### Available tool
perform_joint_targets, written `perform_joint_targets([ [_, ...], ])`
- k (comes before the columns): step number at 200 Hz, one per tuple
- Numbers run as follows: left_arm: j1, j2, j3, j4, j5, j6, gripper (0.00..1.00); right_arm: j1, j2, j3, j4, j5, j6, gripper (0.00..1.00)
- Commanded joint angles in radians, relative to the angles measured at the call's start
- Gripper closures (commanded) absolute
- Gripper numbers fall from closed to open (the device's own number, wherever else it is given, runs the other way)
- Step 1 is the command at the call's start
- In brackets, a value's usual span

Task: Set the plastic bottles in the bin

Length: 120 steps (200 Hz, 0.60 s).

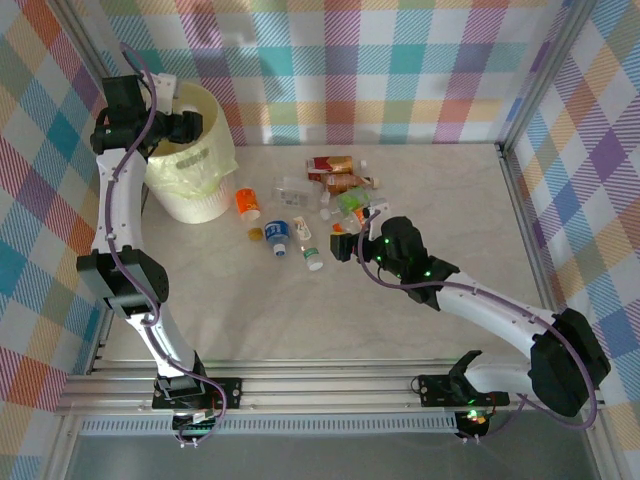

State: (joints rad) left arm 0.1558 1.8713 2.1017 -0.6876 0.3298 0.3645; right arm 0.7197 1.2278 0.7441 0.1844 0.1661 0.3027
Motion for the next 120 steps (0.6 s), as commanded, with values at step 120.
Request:
perform_joint_targets([
  [120,-0.025,-0.095,-0.044,0.132,-0.043,-0.230,0.00,0.001,0.004,0.037,-0.003,-0.011,0.028,0.00],
])
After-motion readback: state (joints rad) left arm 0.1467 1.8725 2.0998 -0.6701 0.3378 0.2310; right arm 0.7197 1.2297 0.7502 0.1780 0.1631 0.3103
